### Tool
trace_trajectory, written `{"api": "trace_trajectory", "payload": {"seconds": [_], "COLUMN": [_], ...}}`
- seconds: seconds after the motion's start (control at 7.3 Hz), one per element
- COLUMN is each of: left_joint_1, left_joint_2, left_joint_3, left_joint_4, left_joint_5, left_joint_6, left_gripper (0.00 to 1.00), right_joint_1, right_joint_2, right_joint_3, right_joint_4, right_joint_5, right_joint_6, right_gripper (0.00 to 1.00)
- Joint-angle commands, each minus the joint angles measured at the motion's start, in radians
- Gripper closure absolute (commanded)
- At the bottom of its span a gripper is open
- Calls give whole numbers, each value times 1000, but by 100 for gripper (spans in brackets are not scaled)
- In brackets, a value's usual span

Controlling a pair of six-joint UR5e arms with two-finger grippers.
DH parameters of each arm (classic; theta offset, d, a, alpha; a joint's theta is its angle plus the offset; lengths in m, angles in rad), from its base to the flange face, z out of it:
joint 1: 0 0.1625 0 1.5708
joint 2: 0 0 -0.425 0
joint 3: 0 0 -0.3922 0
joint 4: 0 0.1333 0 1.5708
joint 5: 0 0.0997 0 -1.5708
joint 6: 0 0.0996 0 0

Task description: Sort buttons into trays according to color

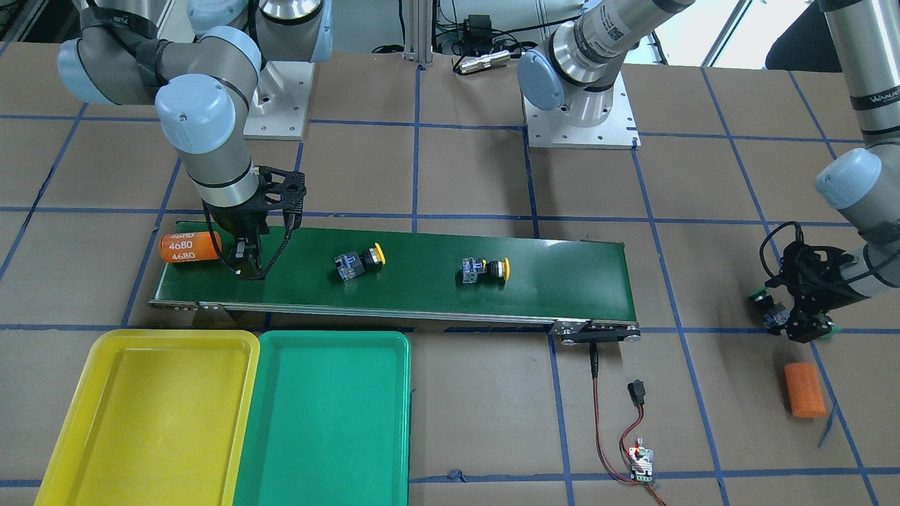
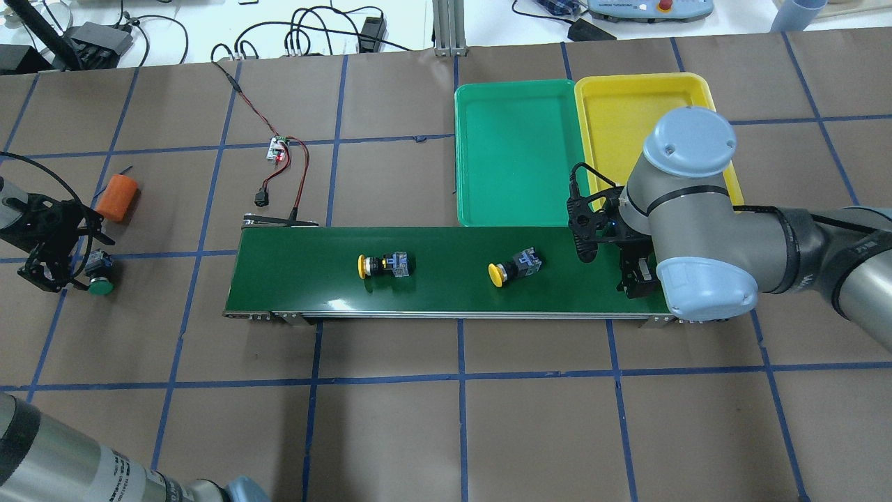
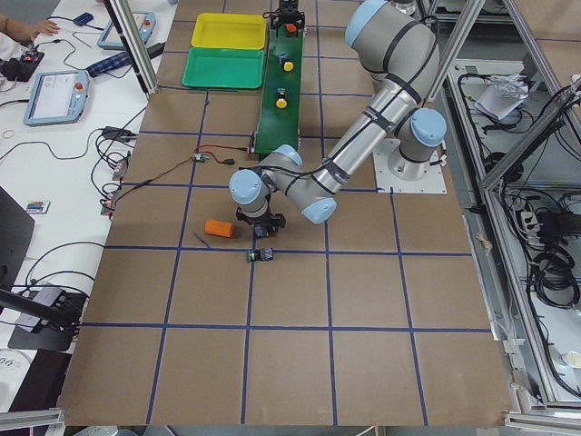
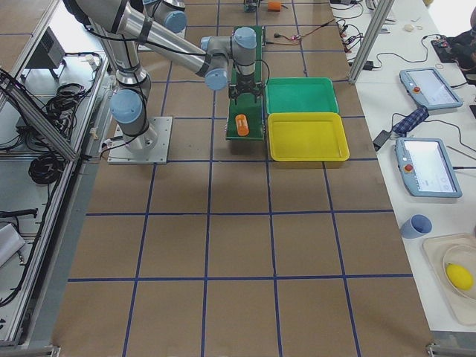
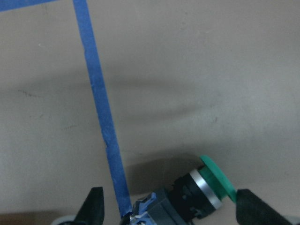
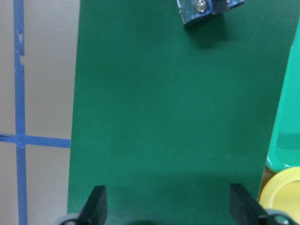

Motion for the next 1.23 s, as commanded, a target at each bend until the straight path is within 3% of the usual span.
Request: {"api": "trace_trajectory", "payload": {"seconds": [0.0,1.1], "left_joint_1": [3,6], "left_joint_2": [-5,-36], "left_joint_3": [3,8], "left_joint_4": [-5,-2], "left_joint_5": [2,2], "left_joint_6": [4,18], "left_gripper": [0,0], "right_joint_1": [1,4], "right_joint_2": [3,7], "right_joint_3": [2,9], "right_joint_4": [2,-7], "right_joint_5": [1,4], "right_joint_6": [-1,7], "right_gripper": [7,5]}}
